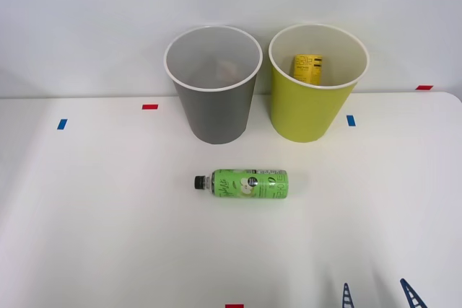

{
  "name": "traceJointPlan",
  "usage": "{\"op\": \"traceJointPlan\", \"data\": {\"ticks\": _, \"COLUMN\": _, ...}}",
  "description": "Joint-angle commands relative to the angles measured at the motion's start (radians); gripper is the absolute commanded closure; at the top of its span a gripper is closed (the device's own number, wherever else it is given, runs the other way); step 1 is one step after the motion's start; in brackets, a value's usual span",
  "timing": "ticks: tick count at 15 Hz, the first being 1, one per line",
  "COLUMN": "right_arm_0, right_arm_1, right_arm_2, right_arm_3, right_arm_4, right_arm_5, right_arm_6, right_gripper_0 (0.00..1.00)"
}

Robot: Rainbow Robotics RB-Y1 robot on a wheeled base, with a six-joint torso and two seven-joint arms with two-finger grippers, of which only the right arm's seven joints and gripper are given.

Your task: Put cans in the gray bin, plastic bottles in the light green bin

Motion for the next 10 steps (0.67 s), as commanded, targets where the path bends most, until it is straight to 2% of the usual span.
{"op": "traceJointPlan", "data": {"ticks": 1, "right_arm_0": 0.000, "right_arm_1": 0.000, "right_arm_2": 0.000, "right_arm_3": 0.000, "right_arm_4": 0.000, "right_arm_5": 0.000, "right_arm_6": 0.000, "right_gripper_0": 0.17}}
{"op": "traceJointPlan", "data": {"ticks": 10, "right_arm_0": 0.000, "right_arm_1": 0.000, "right_arm_2": 0.000, "right_arm_3": 0.000, "right_arm_4": 0.000, "right_arm_5": 0.000, "right_arm_6": 0.000, "right_gripper_0": 0.17}}
